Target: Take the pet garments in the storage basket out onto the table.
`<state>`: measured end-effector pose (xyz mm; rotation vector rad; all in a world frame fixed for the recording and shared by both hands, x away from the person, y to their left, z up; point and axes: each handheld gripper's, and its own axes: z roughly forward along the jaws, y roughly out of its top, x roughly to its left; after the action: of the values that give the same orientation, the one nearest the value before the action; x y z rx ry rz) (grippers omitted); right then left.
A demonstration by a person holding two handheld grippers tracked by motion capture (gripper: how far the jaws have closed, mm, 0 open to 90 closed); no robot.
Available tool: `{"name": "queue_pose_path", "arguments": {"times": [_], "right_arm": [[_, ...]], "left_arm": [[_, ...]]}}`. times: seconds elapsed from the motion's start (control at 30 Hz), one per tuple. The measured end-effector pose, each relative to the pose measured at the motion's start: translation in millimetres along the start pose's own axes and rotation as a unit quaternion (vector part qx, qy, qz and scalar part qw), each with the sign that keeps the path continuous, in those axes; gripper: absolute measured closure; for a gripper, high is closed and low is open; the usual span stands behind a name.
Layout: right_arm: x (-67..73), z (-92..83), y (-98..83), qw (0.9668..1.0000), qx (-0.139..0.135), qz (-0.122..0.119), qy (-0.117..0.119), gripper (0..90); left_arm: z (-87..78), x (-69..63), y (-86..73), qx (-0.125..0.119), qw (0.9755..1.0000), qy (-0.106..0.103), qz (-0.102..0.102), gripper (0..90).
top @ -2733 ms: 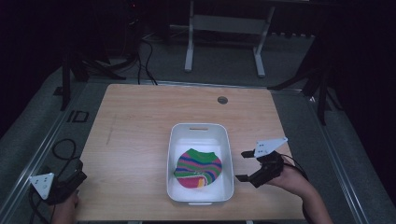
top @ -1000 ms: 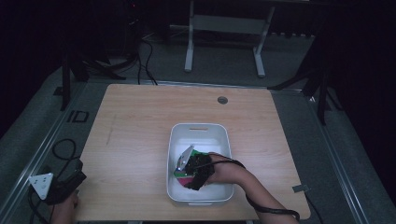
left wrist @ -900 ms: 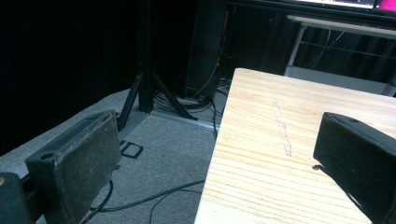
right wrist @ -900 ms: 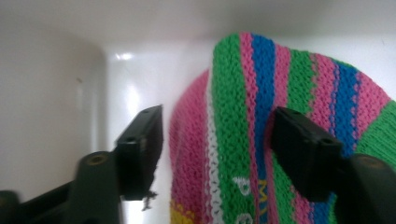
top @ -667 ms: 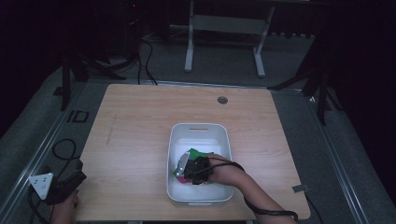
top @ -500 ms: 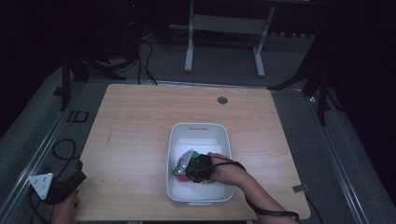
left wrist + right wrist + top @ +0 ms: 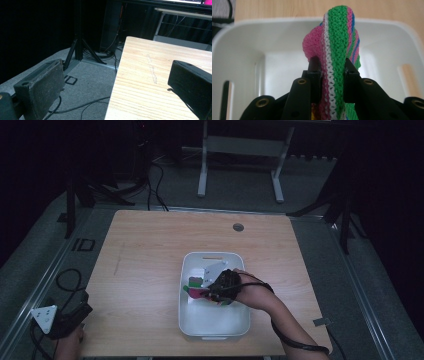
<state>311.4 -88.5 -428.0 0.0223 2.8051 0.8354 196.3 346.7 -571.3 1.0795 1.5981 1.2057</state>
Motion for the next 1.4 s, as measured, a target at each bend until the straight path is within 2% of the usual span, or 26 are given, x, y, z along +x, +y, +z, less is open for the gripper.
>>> {"name": "queue_pose_path", "arguments": {"times": [0.2,0.37,0.47,0.67,0.7,0.9,1.03,1.23,1.4], "right_arm": [[-5.5,-27.4,5.5,0.9993,-0.031,-0.001,-0.022,73.6],[-10.8,-46.0,6.2,0.9974,-0.060,0.005,-0.040,73.6],[-12.3,-53.7,6.1,0.9964,-0.068,0.003,-0.050,73.6],[-18.7,-73.3,-1.0,0.9943,-0.082,0.017,-0.065,73.5],[-22.7,-82.6,-8.0,0.9932,-0.086,0.023,-0.075,73.5],[-29.6,-103.5,-28.2,0.9902,-0.084,0.040,-0.104,73.5],[-33.1,-111.3,-41.6,0.9886,-0.078,0.051,-0.118,73.5],[-38.7,-124.2,-76.3,0.9851,-0.059,0.075,-0.143,73.5],[-41.8,-137.1,-104.8,0.9794,-0.057,0.105,-0.163,73.4]], "left_arm": [[0.0,-0.1,0.1,0.000,1.0000,0.001,0.001,1.2],[0.1,0.0,0.1,0.001,1.0000,0.001,0.000,1.2],[0.1,0.0,0.1,0.001,1.0000,0.001,0.000,1.2],[0.1,-0.1,0.1,0.001,1.0000,0.001,0.001,1.2],[0.1,-0.2,0.1,0.001,1.0000,0.001,0.001,1.2],[0.0,-0.5,0.0,0.001,1.0000,0.002,0.002,1.2],[0.1,-0.4,0.1,0.001,1.0000,0.003,0.002,1.2],[0.0,-0.9,-0.1,-0.001,1.0000,0.003,0.002,1.2],[0.0,-0.9,0.0,0.001,1.0000,0.003,0.004,1.2]]}}
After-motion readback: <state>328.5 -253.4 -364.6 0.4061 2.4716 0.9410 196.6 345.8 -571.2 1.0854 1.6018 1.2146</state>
